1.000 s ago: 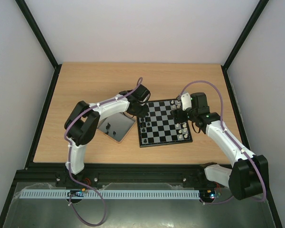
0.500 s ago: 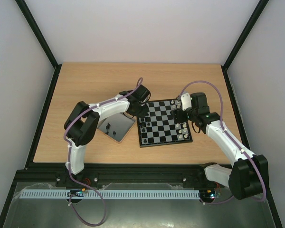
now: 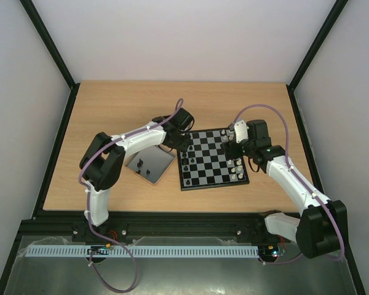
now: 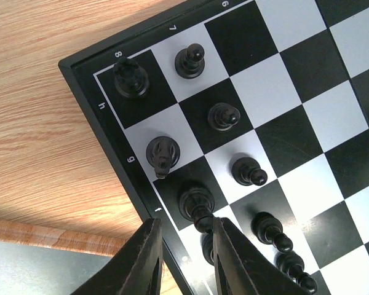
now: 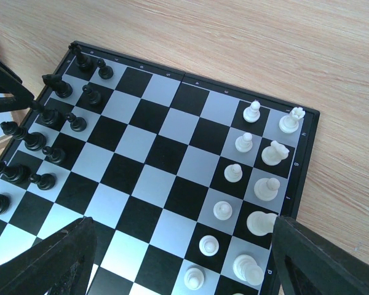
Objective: Set up the chess pieces on the board
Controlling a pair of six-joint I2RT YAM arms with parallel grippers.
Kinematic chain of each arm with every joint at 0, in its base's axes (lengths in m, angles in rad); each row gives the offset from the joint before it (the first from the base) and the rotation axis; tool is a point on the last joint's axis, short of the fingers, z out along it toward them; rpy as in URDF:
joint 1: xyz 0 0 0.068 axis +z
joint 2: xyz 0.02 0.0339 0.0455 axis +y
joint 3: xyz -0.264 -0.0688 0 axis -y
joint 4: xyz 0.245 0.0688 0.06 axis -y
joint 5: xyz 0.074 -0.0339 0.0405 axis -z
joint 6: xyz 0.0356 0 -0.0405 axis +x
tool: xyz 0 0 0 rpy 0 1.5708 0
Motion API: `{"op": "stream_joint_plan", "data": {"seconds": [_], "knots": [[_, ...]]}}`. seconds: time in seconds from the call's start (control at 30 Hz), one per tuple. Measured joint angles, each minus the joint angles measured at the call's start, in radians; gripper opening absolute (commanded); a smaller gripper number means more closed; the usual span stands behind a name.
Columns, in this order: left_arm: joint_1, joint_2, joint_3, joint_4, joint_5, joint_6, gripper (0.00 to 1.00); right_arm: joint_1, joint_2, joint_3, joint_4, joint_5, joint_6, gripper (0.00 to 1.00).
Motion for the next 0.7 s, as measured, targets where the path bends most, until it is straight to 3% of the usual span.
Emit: {"op": "stream_joint_plan", "data": {"seconds": [0.27,0.53,0.63,0.7], "knots": [[0.000,0.000,-0.002,0.000,0.000,0.000,0.24,0.000,0.000,0.000,0.000,0.000,-0.002,0.79],[0.003,-0.062,-0.046,0.004,-0.041,0.001,0.43,0.000,0.005,0.000,0.000,-0.003,-0.002,0.79],[0.012,-0.157,-0.108,0.030,-0.053,0.003,0.57,0.000,0.008,0.000,0.000,-0.003,-0.002,0.79],[0.019,-0.232,-0.155,0.055,-0.056,0.009,0.87,0.000,0.008,0.000,0.000,-0.003,-0.002,0.79]]}}
